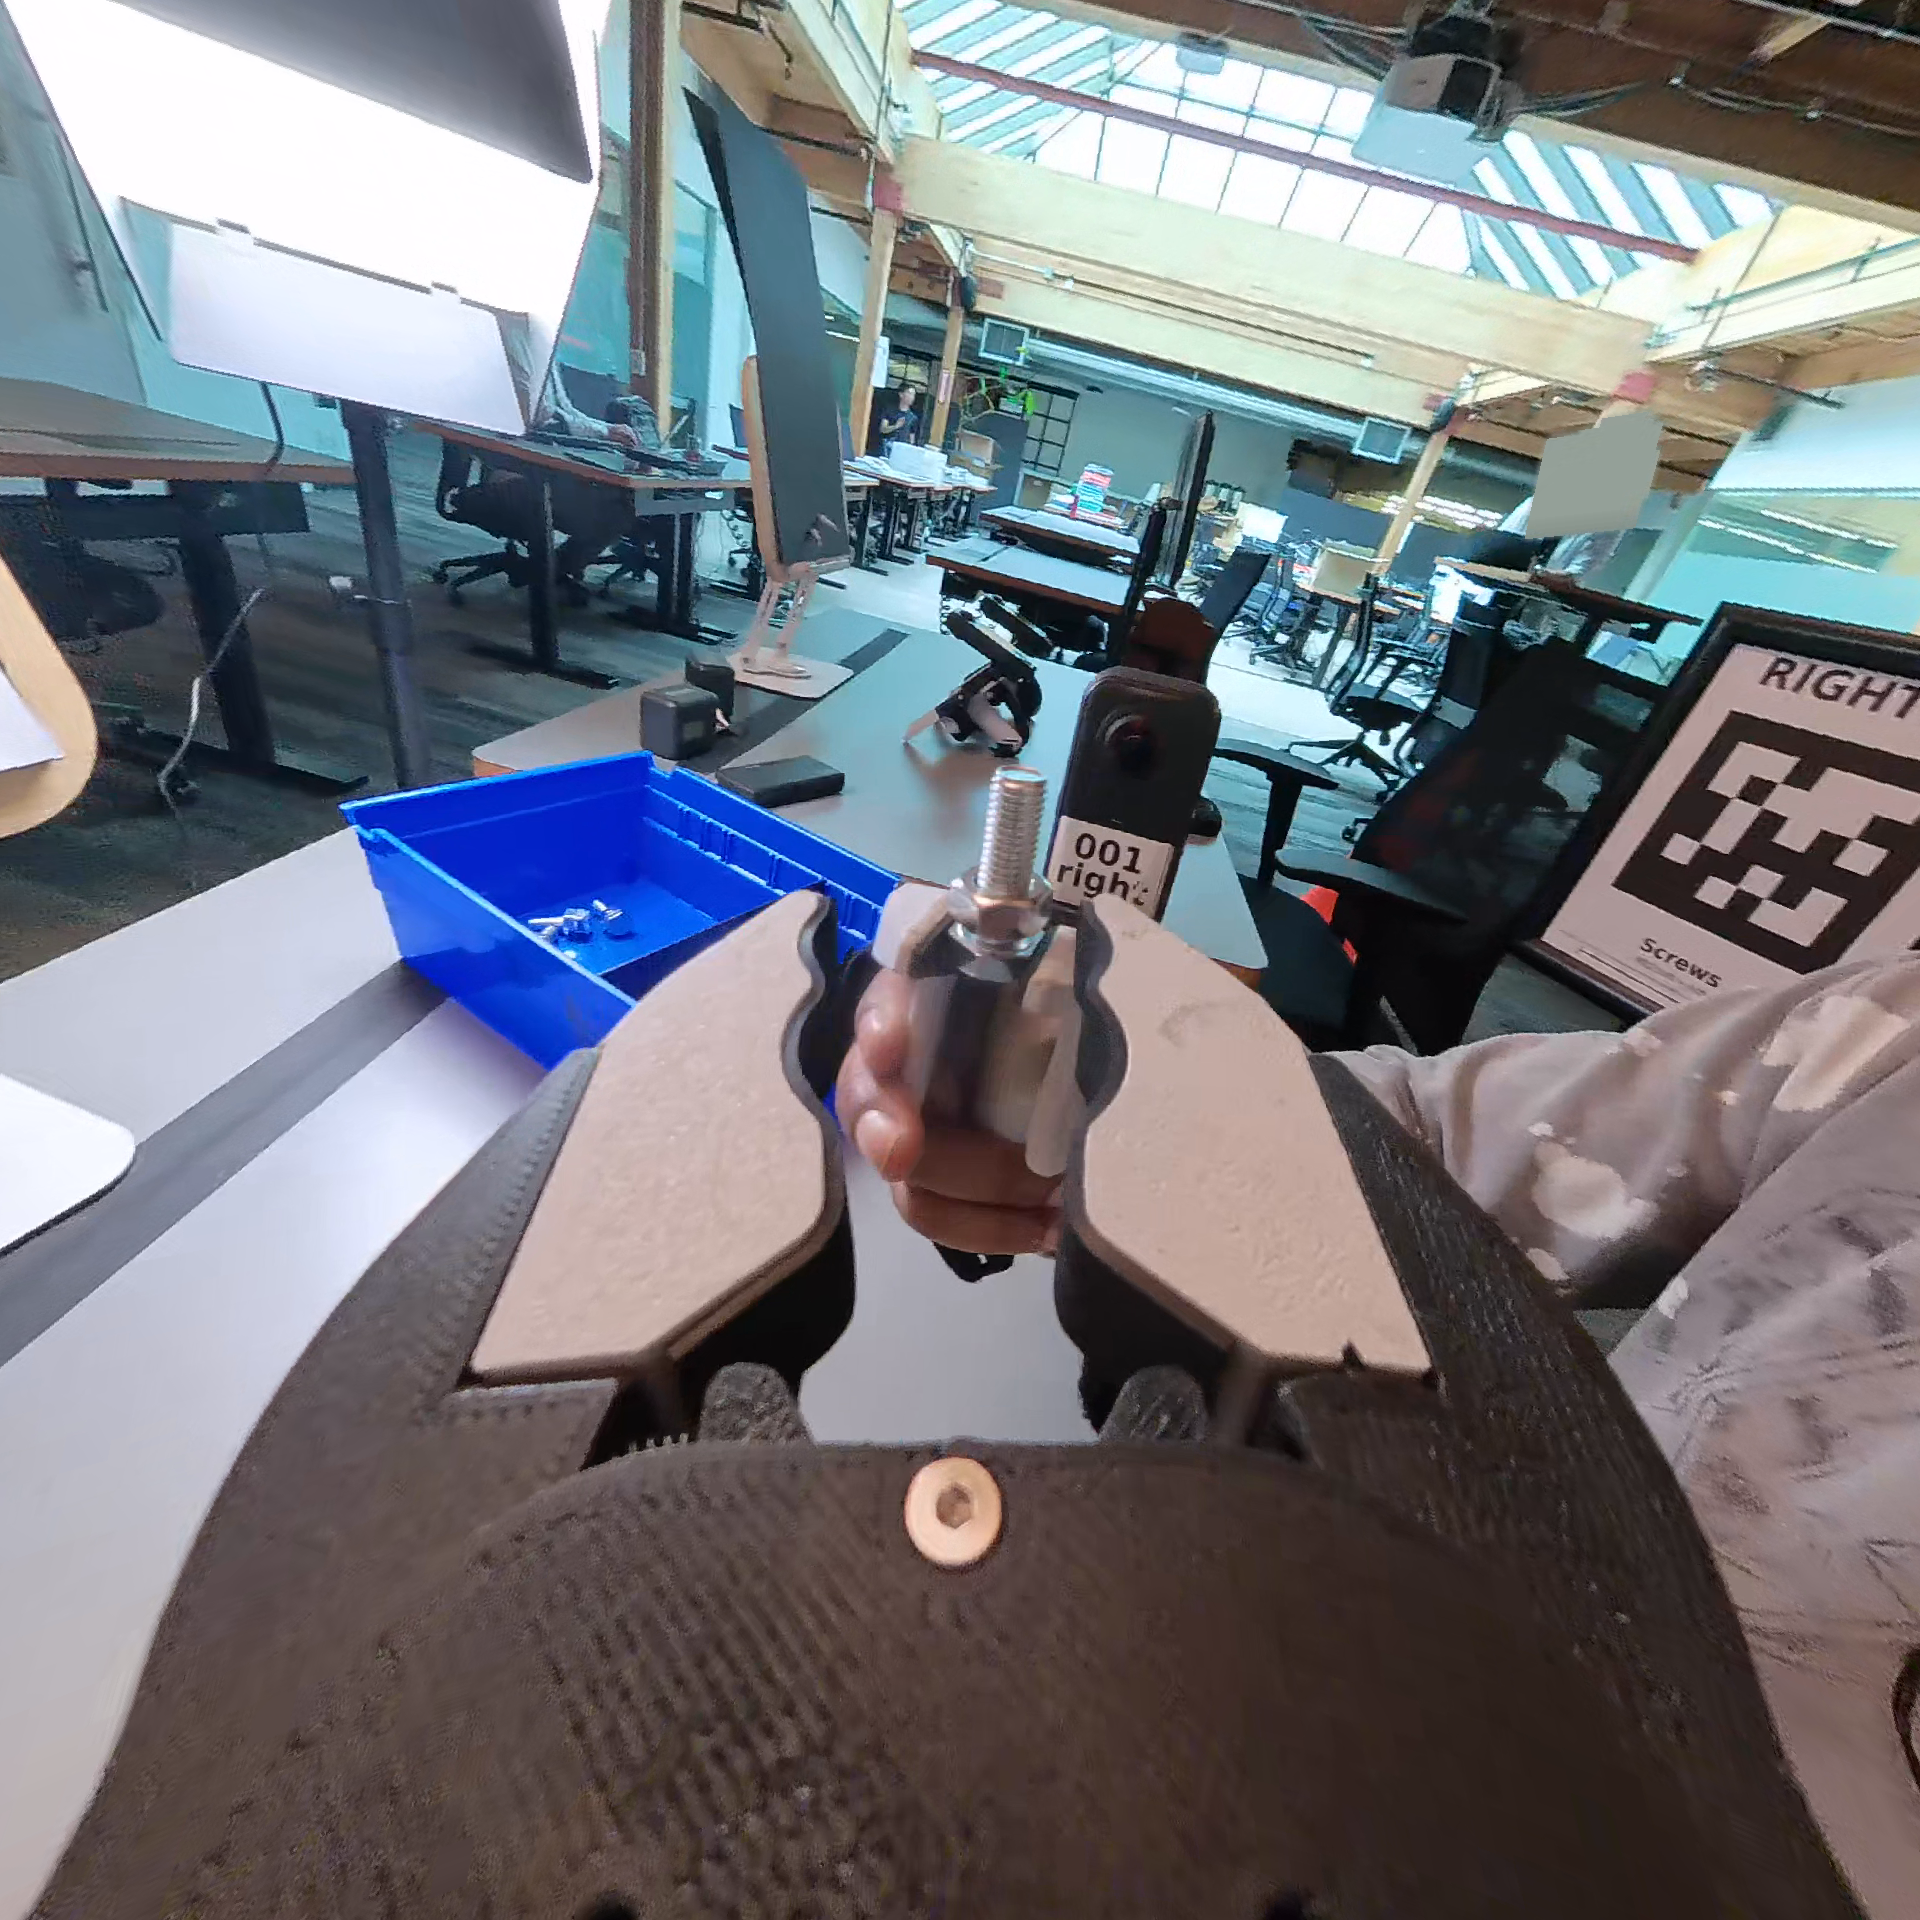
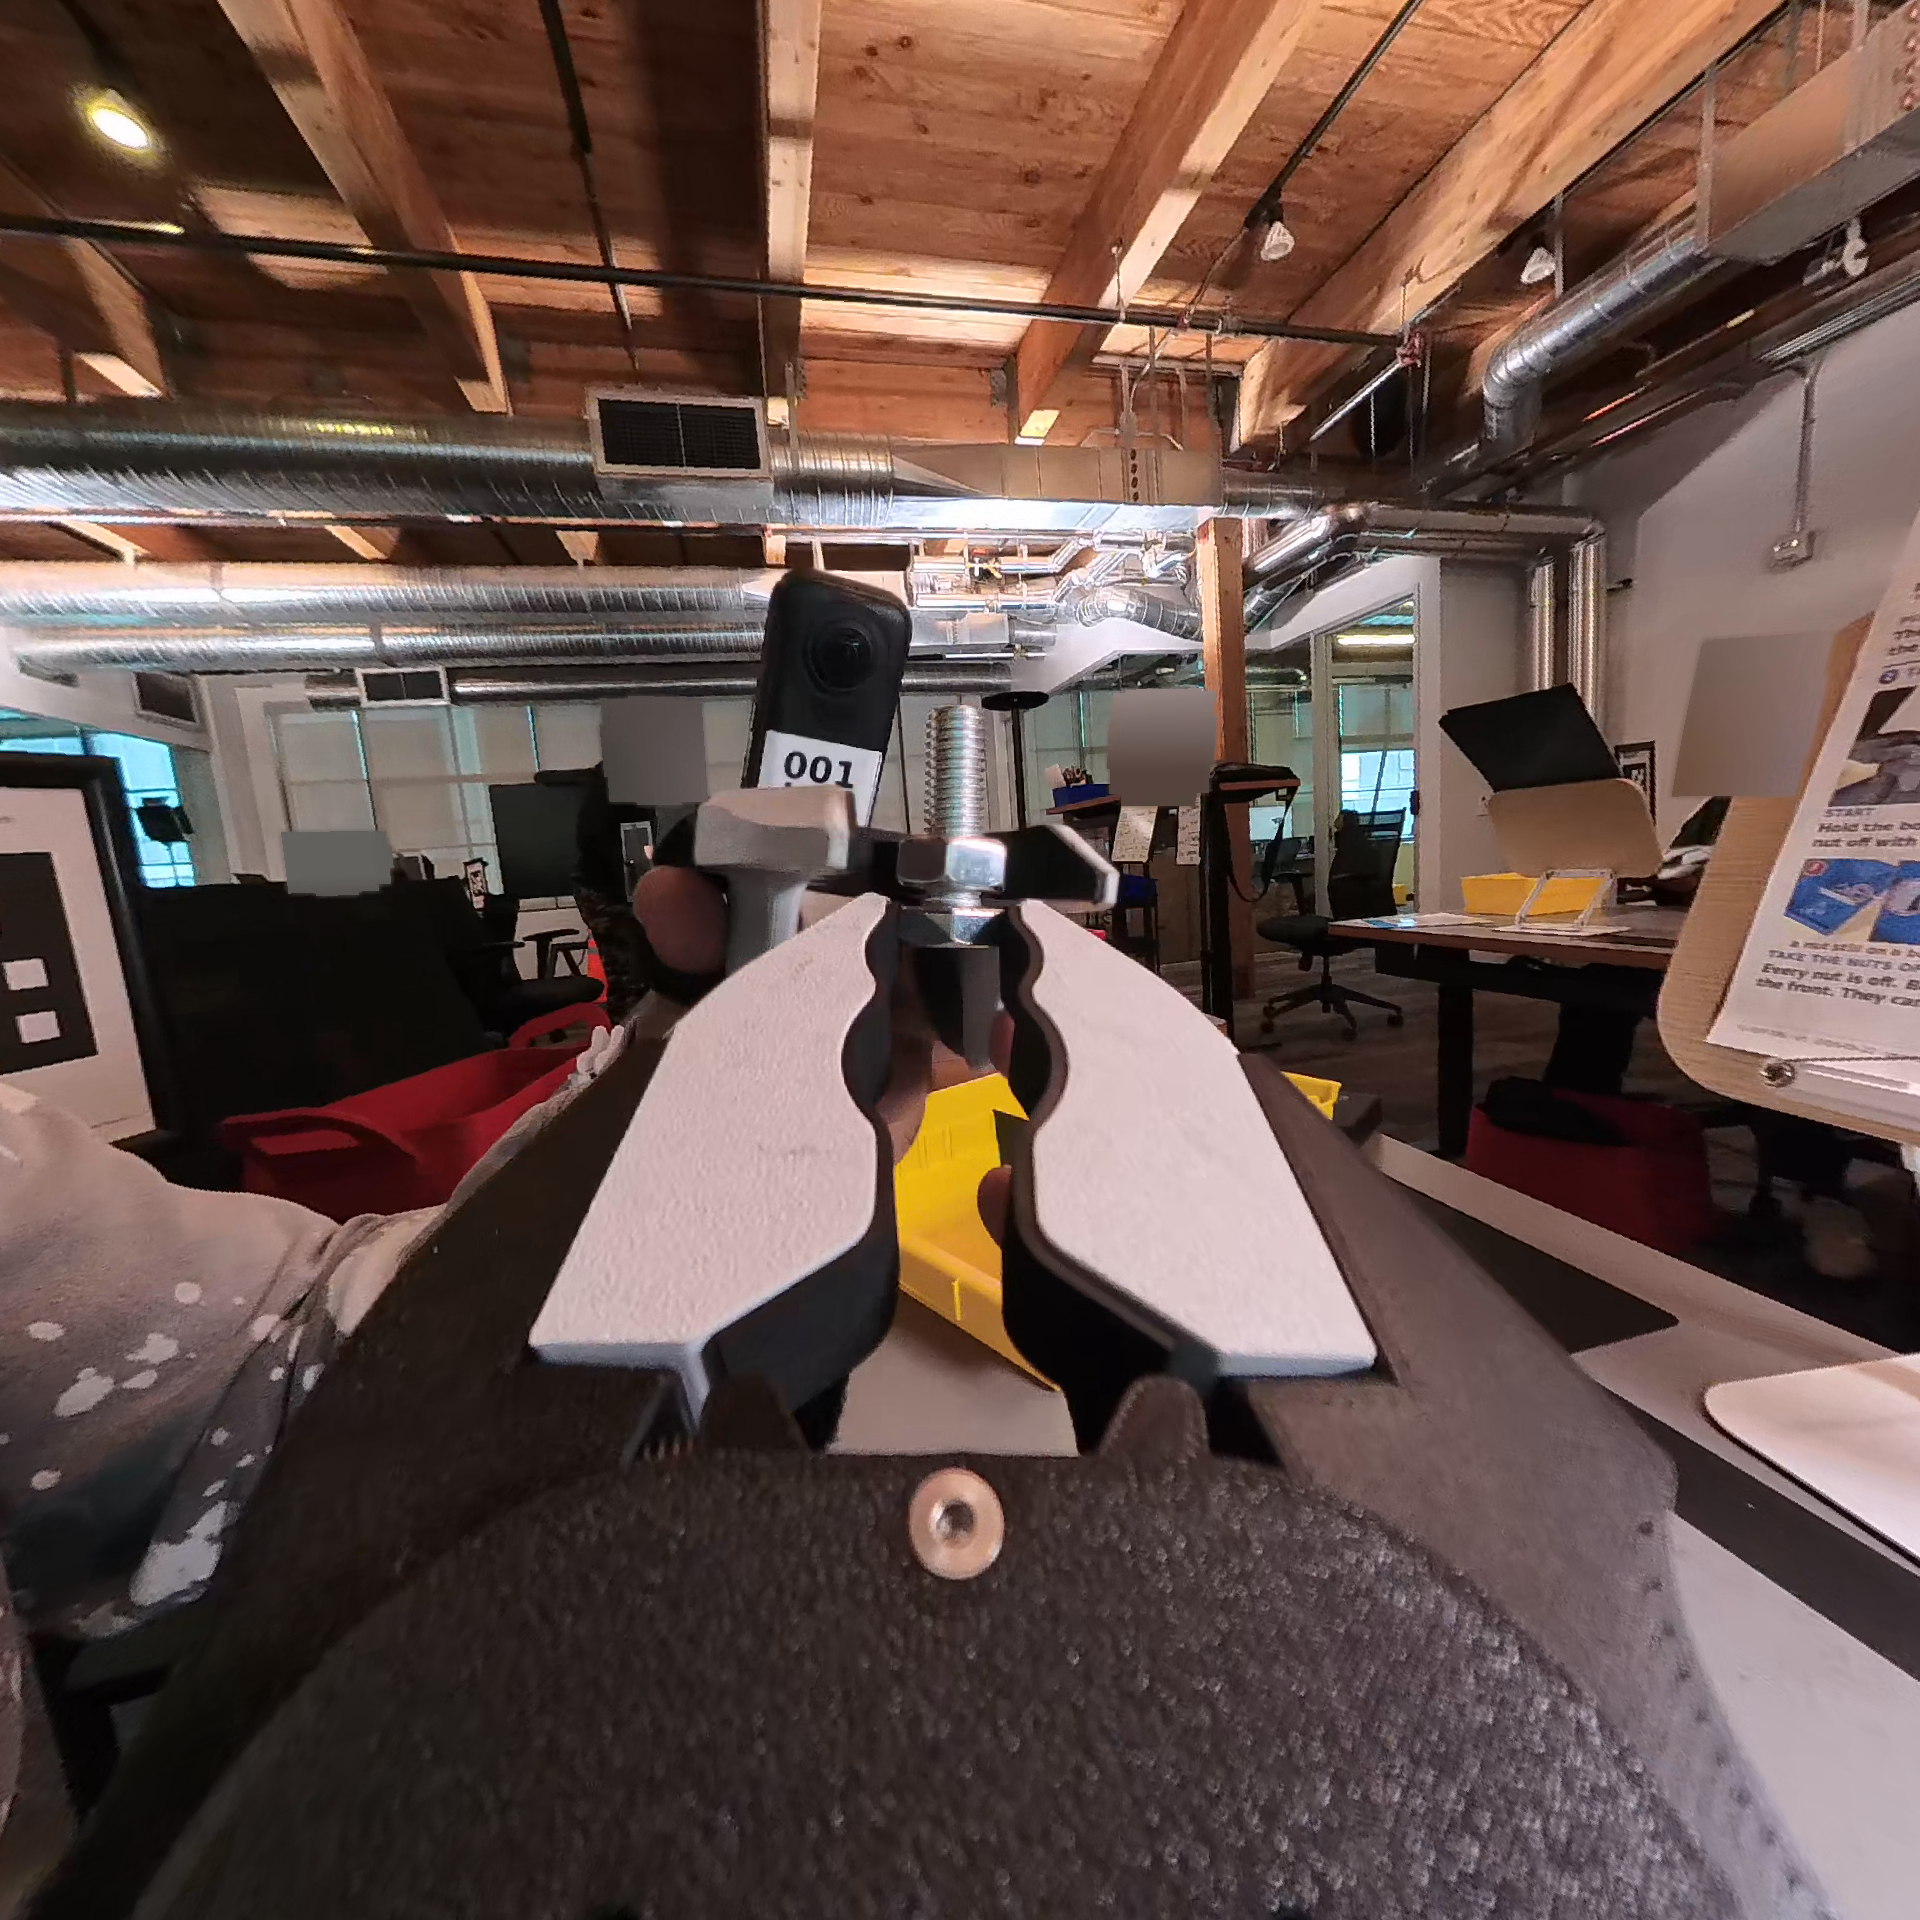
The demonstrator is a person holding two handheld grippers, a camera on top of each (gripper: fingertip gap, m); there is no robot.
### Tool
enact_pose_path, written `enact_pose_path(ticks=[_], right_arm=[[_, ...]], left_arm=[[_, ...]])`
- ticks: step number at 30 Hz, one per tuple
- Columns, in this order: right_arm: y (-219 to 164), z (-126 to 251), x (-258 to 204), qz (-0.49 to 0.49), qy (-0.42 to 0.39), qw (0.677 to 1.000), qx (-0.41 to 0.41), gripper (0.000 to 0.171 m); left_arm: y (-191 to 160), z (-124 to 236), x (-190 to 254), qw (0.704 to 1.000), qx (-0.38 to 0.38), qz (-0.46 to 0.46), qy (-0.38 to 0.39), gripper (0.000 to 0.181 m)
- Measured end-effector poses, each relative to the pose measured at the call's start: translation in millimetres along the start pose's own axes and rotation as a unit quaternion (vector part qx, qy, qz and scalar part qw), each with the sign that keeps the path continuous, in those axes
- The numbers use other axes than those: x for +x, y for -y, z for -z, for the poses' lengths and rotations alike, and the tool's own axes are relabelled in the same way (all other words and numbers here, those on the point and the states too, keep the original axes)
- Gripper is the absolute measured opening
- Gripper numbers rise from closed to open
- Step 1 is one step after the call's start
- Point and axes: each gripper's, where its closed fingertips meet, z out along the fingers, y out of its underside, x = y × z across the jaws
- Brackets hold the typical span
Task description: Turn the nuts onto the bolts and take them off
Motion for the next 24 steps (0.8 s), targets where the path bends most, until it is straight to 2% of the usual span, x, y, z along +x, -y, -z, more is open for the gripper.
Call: enact_pose_path(ticks=[2, 3, 4, 5, 12, 15, 17, 19, 20, 21, 22, 24], right_arm=[[0, -1, 0, 0.001, -0.004, 1.0, -0.001, 0.018], [1, 1, 3, -0.004, -0.008, 1.0, 0.002, 0.018], [4, 3, 2, -0.011, 0.005, 1.0, 0.014, 0.018], [6, 5, 2, -0.017, 0.009, 1.0, 0.017, 0.018], [3, 3, 1, -0.004, 0.005, 1.0, 0.008, 0.018], [0, 2, 3, -0.001, -0.002, 1.0, 0.0, 0.018], [-1, 1, 2, 0.002, -0.002, 1.0, -0.003, 0.018], [-1, 1, 2, 0.001, -0.005, 1.0, -0.003, 0.018], [0, 2, 4, -0.005, -0.007, 1.0, 0.003, 0.018], [4, 4, 3, -0.012, 0.006, 1.0, 0.013, 0.018], [5, 4, 2, -0.014, 0.009, 1.0, 0.013, 0.018], [6, 3, 1, 0.003, 0.007, 1.0, 0.009, 0.018]], left_arm=[[-1, 0, -5, 1.0, 0.0, 0.0, 0.012, 0.037], [0, 1, -8, 1.0, -0.002, 0.011, 0.02, 0.028], [3, 6, -20, 0.998, 0.01, 0.006, 0.061, 0.01], [5, 11, -29, 0.996, 0.017, -0.009, 0.089, 0.005], [8, 12, -22, 0.998, 0.018, 0.0, 0.066, 0.014], [4, 6, -5, 1.0, 0.005, 0.003, 0.014, 0.034], [0, 1, -1, 1.0, -0.004, -0.004, 0.007, 0.039], [-1, 0, -5, 1.0, -0.005, -0.01, 0.019, 0.035], [0, 2, -8, 1.0, -0.003, 0.0, 0.027, 0.023], [3, 6, -20, 0.998, 0.006, -0.006, 0.067, 0.006], [3, 9, -28, 0.995, 0.006, -0.02, 0.093, 0.002], [3, 11, -27, 0.997, 0.002, -0.006, 0.081, 0.007]])
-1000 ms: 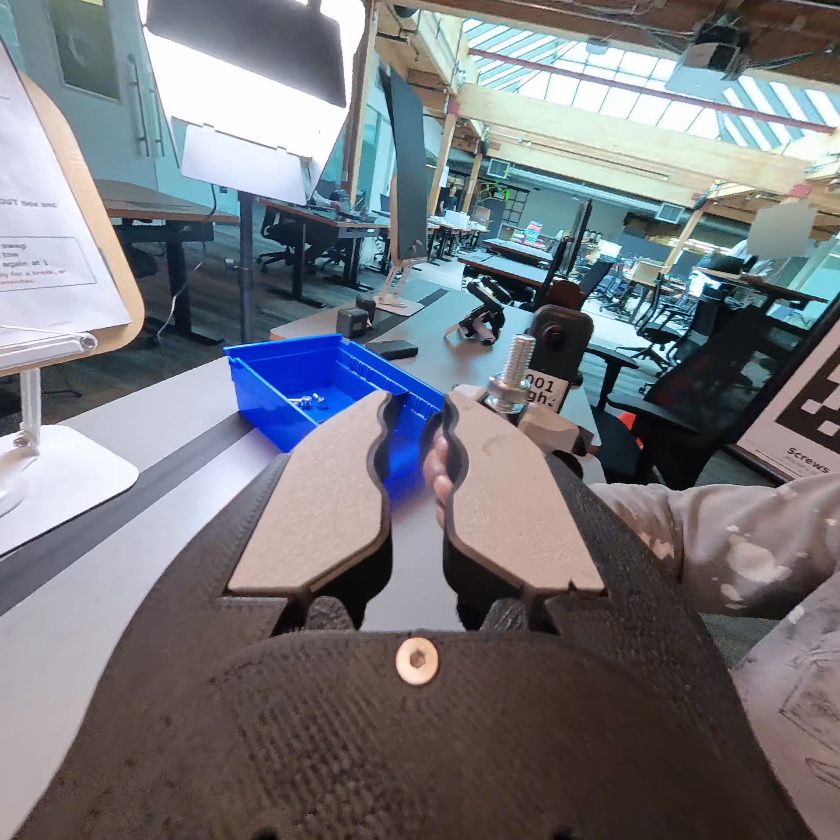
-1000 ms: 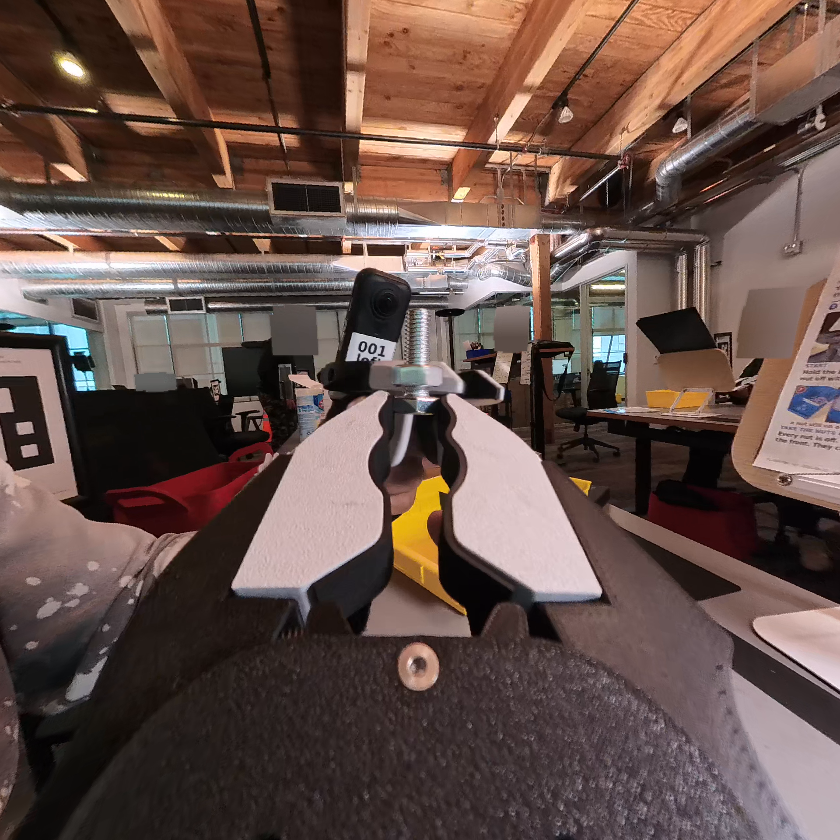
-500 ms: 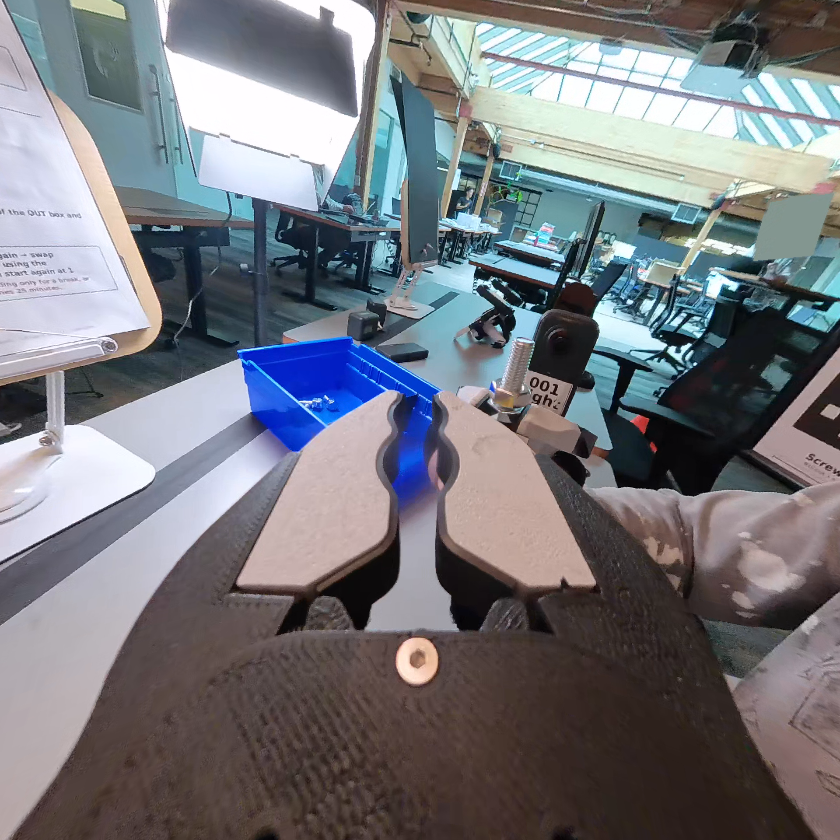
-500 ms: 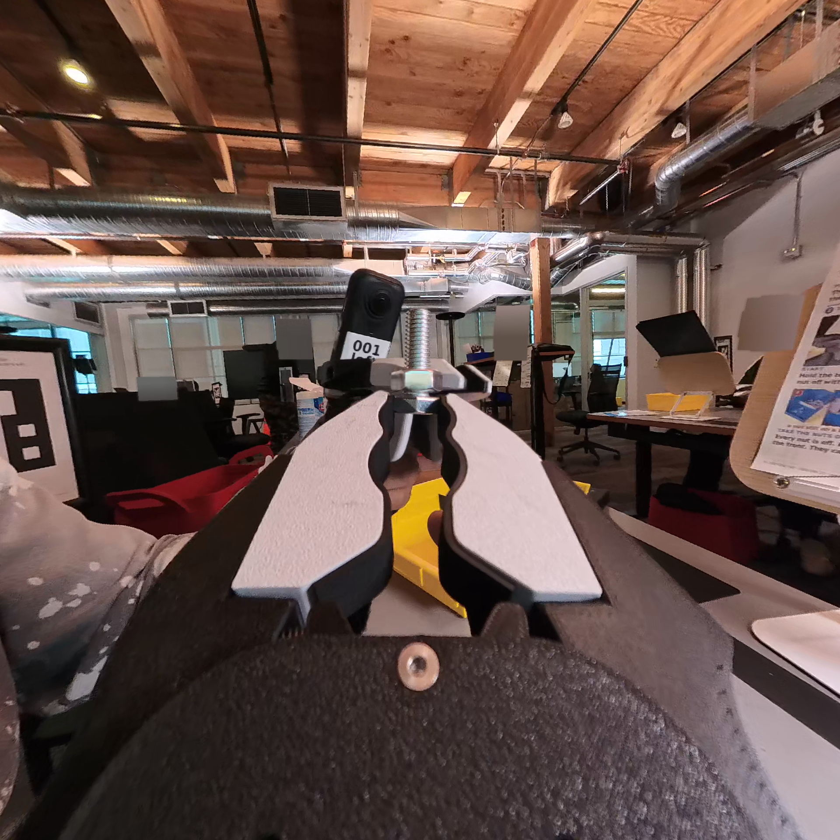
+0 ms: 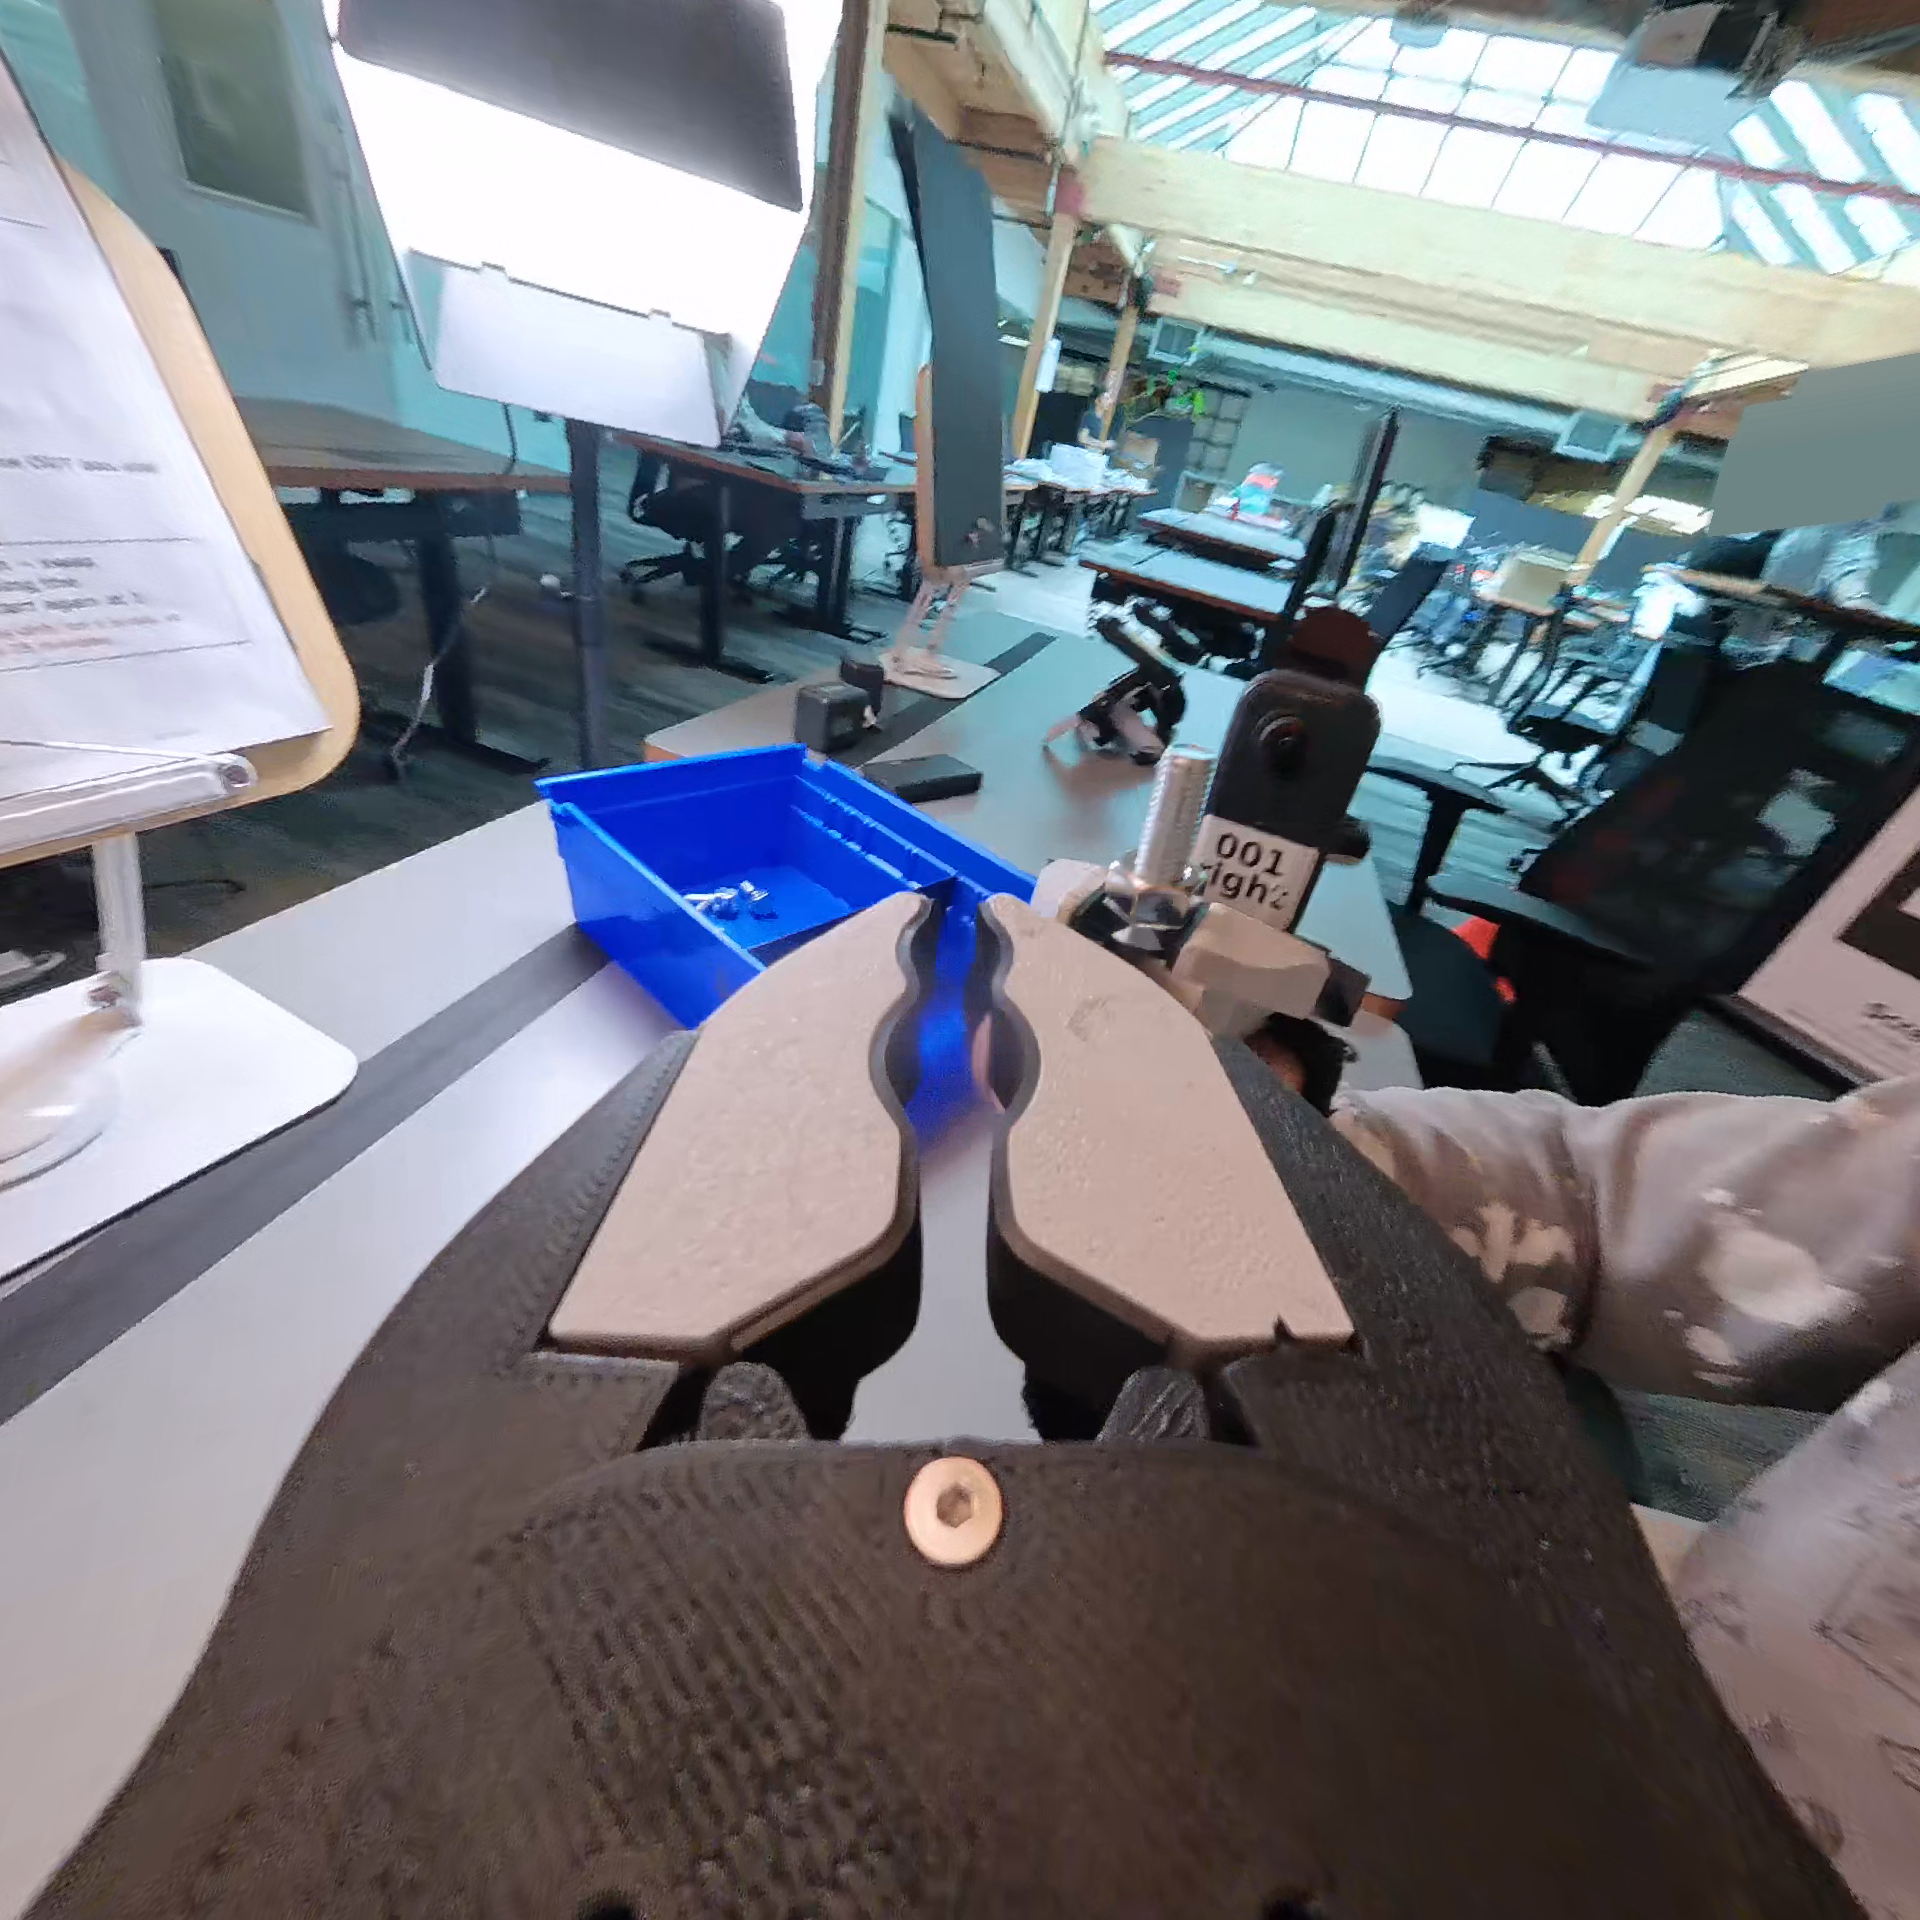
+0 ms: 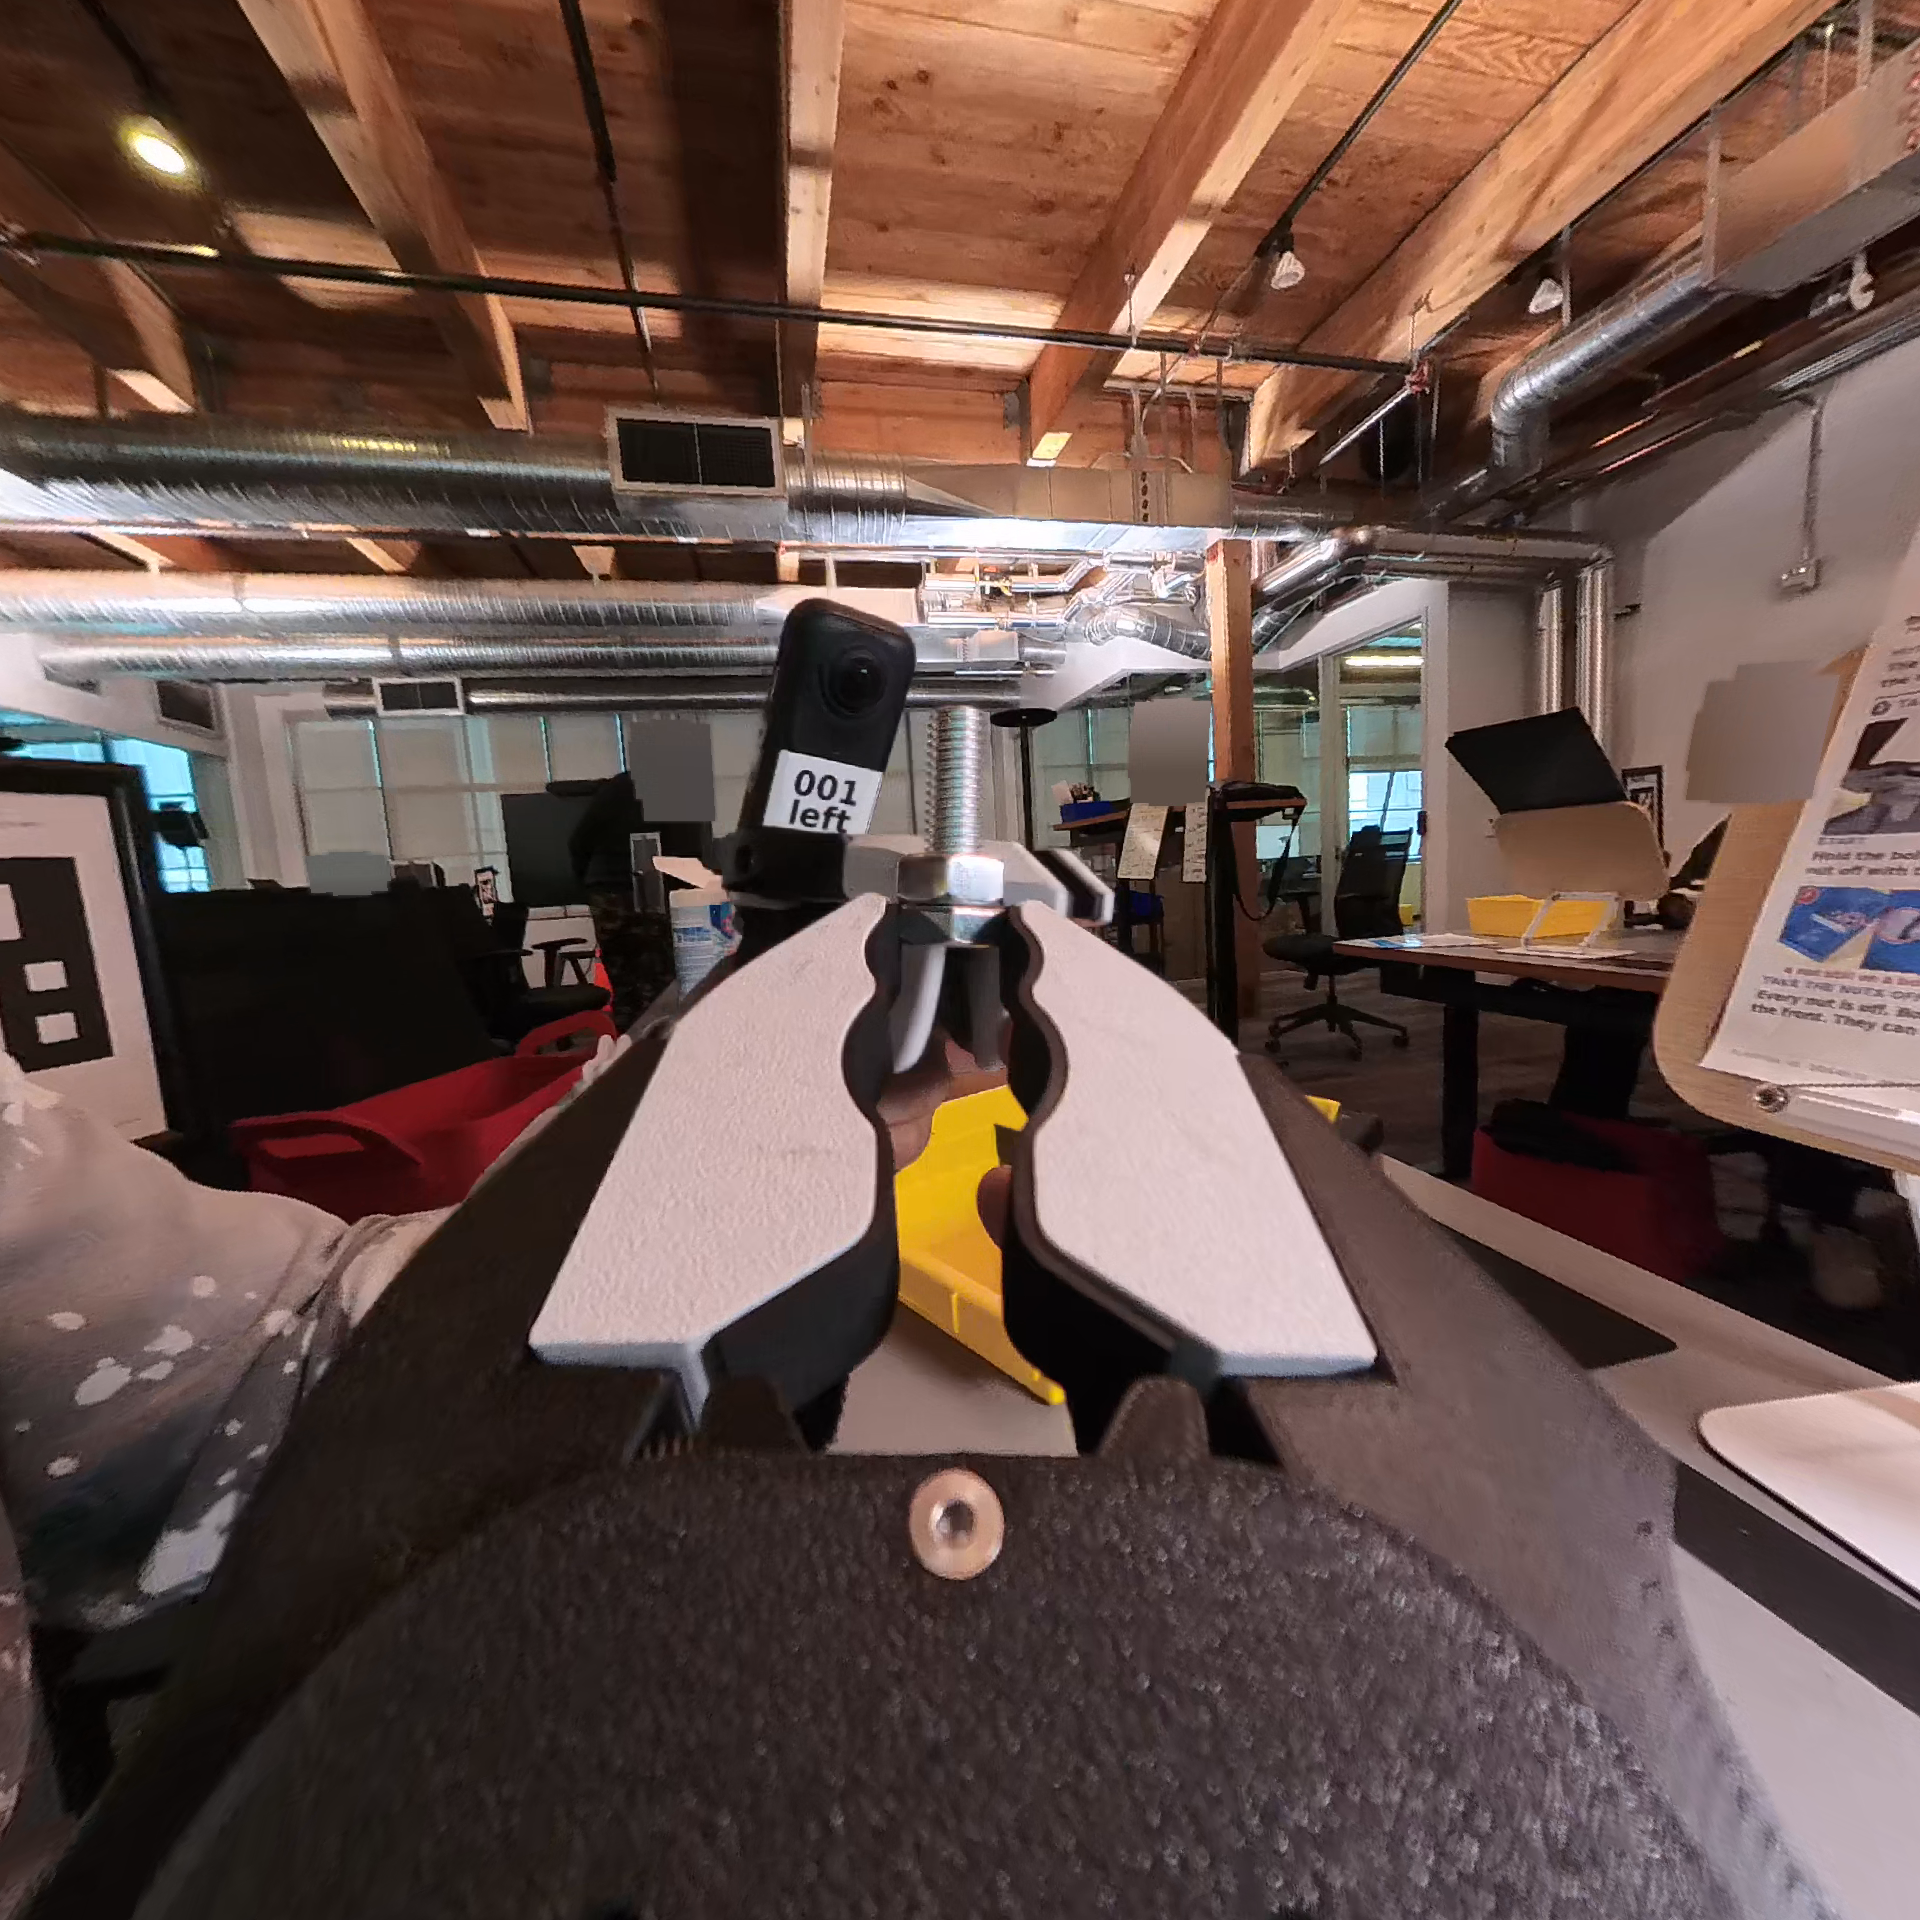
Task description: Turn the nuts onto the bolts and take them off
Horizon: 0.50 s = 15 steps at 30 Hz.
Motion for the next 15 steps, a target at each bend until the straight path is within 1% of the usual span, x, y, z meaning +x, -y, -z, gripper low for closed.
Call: enact_pose_path(ticks=[6, 11, 15], right_arm=[[-7, -1, 3, -0.007, -0.008, 1.0, -0.008, 0.018], [-4, -1, 6, -0.001, -0.015, 1.0, -0.008, 0.018], [6, 7, 26, 0.028, -0.061, 0.997, -0.025, 0.018]], left_arm=[[2, -3, 24, 0.998, 0.013, -0.005, -0.062, 0.031], [6, 0, 19, 0.998, 0.023, -0.007, -0.053, 0.032], [9, 6, 1, 0.999, 0.033, -0.02, -0.007, 0.03]])
